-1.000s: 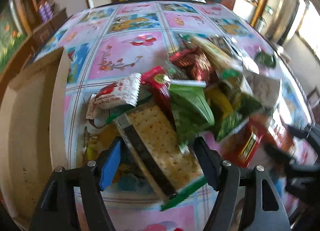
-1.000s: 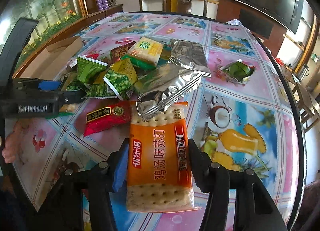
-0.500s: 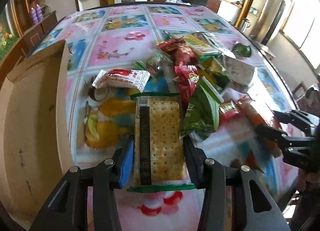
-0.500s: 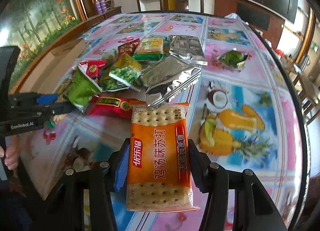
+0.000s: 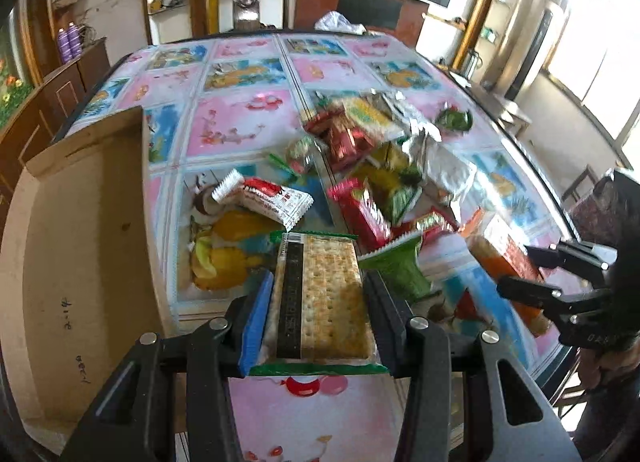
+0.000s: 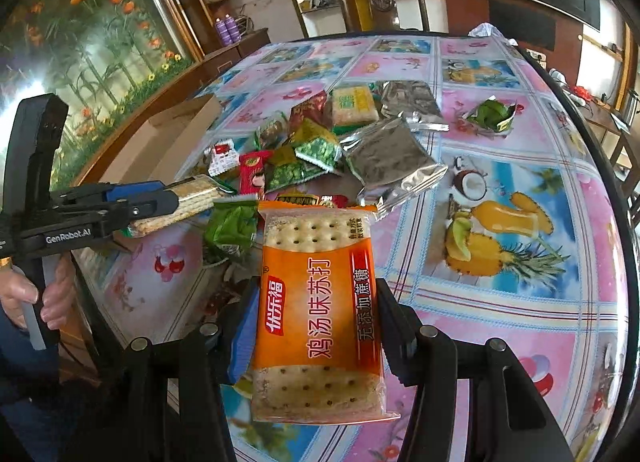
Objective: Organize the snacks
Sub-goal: 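Lift both cracker packs and carry them toward the cardboard box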
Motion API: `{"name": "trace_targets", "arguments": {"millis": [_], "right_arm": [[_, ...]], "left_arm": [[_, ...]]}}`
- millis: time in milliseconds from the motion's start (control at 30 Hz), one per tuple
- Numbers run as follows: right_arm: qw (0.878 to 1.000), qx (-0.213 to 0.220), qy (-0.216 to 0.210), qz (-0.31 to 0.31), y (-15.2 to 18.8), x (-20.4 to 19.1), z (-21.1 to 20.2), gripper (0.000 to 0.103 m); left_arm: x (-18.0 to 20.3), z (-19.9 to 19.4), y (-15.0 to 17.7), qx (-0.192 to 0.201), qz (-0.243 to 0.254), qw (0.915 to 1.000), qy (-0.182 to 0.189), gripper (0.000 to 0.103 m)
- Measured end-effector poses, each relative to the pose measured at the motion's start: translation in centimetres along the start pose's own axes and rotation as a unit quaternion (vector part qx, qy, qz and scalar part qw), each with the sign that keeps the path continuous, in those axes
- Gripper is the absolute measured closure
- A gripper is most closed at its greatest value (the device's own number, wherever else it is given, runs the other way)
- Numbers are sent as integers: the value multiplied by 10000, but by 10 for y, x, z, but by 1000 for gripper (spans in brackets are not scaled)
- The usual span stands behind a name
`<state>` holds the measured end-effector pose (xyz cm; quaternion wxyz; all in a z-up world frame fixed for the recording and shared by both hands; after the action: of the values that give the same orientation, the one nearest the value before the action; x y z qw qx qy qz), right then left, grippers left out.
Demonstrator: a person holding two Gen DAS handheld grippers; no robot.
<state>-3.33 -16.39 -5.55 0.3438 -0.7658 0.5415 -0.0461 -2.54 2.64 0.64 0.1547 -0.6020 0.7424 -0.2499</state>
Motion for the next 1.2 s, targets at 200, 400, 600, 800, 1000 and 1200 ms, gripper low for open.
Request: {"name": "trace_targets", "arguments": {"millis": [200,400,600,800,1000,1200], "right_arm": [[9999,-65,124,-26,6,3,7,45],[9994,-109,304,-146,7,2,10,45],[9988,-169,411,-213,9,3,14,44],[9986,-102,418,-322,12,-1,6,46],[9991,108,290,-303,5,-11,-12,46],[9990,282,75,-328,-12,-30,-22,46]], "left_arm": [[5,24,13,-307,159,9992,-187,58],[4,35,12,-327,247,9983,-412,56],[6,33,11,-233,343,9981,-463,57],[1,10,10,-23,150,9998,-149,57],[-14,-19,2,263,-125,9995,78,57],[-35,-38,-2,423,-378,9982,196,57]]}}
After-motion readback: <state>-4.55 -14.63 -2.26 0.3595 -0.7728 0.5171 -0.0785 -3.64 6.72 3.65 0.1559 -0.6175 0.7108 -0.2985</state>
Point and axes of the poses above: each gripper's, at about its wrist camera, not at the fingertips, and z roughly the way its jaws point, x to its right, y to its underside, the point moved 5 cm from there along z, roughly the way its jaws point, and after that the axes turned 5 degrees about z, right-handed, at the moved point
